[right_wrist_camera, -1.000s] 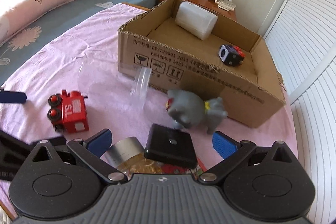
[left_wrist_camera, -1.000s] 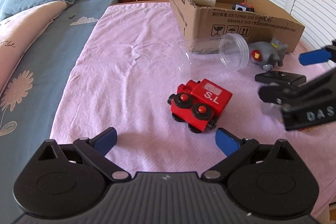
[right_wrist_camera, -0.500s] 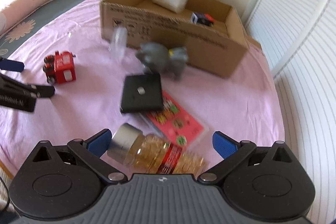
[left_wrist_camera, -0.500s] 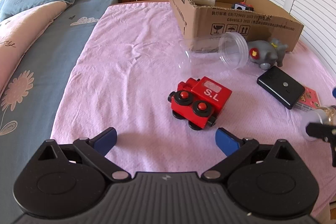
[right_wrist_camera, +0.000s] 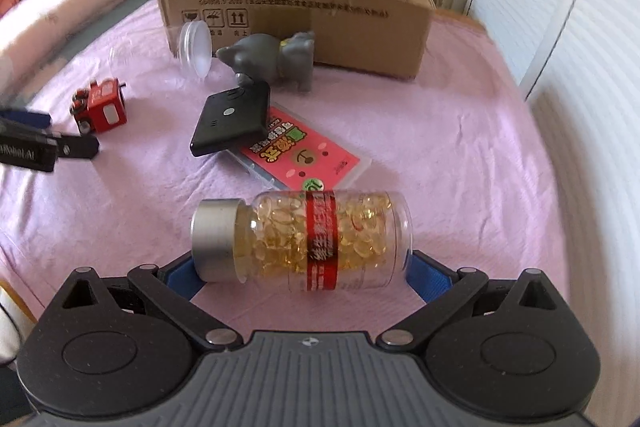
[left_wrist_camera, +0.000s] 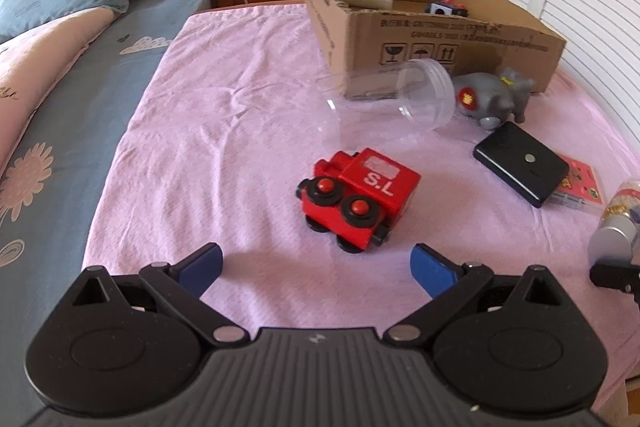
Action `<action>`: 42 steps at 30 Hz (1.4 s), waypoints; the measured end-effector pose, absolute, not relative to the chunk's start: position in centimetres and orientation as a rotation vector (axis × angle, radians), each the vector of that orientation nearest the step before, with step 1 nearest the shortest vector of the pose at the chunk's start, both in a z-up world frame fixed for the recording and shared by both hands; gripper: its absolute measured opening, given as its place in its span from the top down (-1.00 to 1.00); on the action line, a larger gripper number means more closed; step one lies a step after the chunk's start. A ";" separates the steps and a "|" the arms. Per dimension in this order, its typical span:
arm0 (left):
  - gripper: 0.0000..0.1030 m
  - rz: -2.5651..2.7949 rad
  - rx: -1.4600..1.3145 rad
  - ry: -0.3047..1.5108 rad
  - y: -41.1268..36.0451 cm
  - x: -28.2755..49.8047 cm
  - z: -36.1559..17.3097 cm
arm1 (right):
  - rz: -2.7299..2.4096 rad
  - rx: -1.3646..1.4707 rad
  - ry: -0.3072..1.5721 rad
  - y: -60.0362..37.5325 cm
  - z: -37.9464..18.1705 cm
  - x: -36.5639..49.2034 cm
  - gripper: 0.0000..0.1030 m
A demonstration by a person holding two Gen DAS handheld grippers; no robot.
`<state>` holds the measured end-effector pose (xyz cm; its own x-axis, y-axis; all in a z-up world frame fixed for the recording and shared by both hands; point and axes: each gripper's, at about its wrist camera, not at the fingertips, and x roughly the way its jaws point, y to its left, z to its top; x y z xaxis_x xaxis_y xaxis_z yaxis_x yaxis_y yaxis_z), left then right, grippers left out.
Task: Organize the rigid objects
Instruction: 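Close the right tool around the clear vitamin capsule bottle, then grasp the red S.L toy truck with the left tool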
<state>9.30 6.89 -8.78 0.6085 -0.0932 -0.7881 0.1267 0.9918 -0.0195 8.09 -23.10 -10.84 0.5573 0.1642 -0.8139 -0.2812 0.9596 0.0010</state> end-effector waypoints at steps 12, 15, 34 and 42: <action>-0.94 -0.167 0.050 0.915 6.2 11.3 -8.7 | 0.293 -0.141 0.845 -23.5 -11.1 7.1 -1.00; -0.94 -0.159 -0.018 0.923 5.7 12.0 -8.4 | 0.291 -0.139 0.839 -23.4 -11.2 7.2 -1.00; -0.96 0.066 -0.003 0.871 8.4 9.8 -8.8 | 0.299 -0.137 0.804 -23.6 -11.4 6.9 -1.00; -0.33 -0.017 0.003 0.830 6.8 10.6 -8.5 | 0.304 -0.135 0.789 -23.7 -11.5 6.7 -1.00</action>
